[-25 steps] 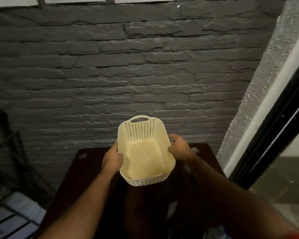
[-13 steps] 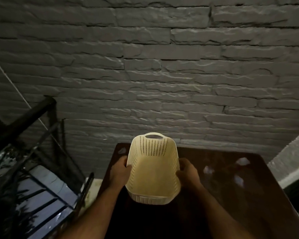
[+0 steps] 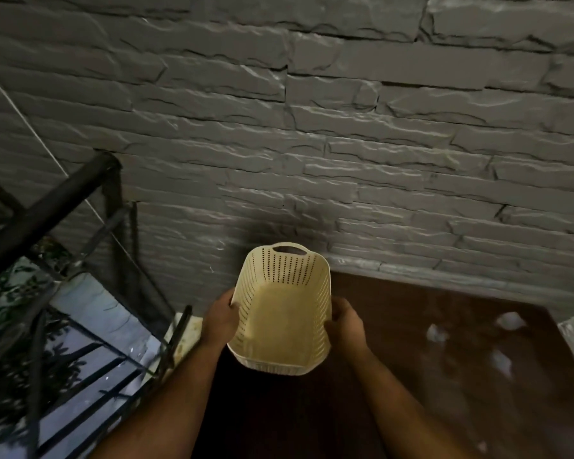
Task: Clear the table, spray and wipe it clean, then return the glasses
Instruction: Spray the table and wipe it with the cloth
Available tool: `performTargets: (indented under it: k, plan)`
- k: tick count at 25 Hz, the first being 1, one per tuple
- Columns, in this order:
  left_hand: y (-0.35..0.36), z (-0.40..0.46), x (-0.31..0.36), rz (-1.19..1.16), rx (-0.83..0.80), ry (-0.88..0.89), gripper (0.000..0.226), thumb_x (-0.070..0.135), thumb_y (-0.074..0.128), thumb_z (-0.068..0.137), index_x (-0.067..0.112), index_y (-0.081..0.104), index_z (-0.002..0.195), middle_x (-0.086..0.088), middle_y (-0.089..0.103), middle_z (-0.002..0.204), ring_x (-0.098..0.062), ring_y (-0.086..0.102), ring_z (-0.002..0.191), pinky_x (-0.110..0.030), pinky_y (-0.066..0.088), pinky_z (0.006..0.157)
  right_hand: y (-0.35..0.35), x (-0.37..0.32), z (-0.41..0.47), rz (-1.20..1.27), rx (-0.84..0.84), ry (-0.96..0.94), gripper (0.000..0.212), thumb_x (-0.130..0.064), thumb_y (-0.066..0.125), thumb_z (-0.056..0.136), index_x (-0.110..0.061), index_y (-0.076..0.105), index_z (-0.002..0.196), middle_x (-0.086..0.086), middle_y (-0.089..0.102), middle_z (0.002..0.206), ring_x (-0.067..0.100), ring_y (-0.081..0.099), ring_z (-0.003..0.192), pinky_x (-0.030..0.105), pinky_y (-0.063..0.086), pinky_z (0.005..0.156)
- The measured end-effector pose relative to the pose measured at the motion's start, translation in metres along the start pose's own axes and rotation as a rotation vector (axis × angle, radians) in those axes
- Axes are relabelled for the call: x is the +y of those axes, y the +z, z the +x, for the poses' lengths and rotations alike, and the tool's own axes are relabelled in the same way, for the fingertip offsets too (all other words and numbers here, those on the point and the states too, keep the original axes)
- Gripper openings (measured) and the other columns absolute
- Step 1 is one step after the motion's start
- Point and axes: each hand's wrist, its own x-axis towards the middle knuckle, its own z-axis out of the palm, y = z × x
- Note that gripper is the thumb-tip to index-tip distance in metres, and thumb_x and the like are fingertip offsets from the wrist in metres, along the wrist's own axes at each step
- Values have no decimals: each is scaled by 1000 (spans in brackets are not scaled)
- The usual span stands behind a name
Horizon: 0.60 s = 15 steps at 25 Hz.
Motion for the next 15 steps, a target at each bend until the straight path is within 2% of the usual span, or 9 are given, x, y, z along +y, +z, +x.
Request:
performTargets:
  k: [5,11,15]
  plan:
    - [-5,27,-2,-37,-18,6,36,10,48,96,15,58,130,-9,62,128,-29,56,116,-33,42,93,11,-11,18,0,19,-4,50,-11,71,76,-25,56,121,-15,63,91,11,66,92,40,58,84]
    - [-6,42,-11,-55,-19,-6,40,10,47,97,17,54,135,-8,58,134,-29,53,122,-36,41,98,24,-13,32,3,10,12,54,-1,65,79,-25,53,126,-15,63,89,10,67,89,38,59,81]
    - [-5,43,-14,-40,-19,19,39,10,46,98,16,53,135,-9,59,133,-30,53,122,-35,41,98,28,-12,34,-11,27,3,51,0,64,79,-24,55,124,-17,63,88,7,66,88,30,58,80]
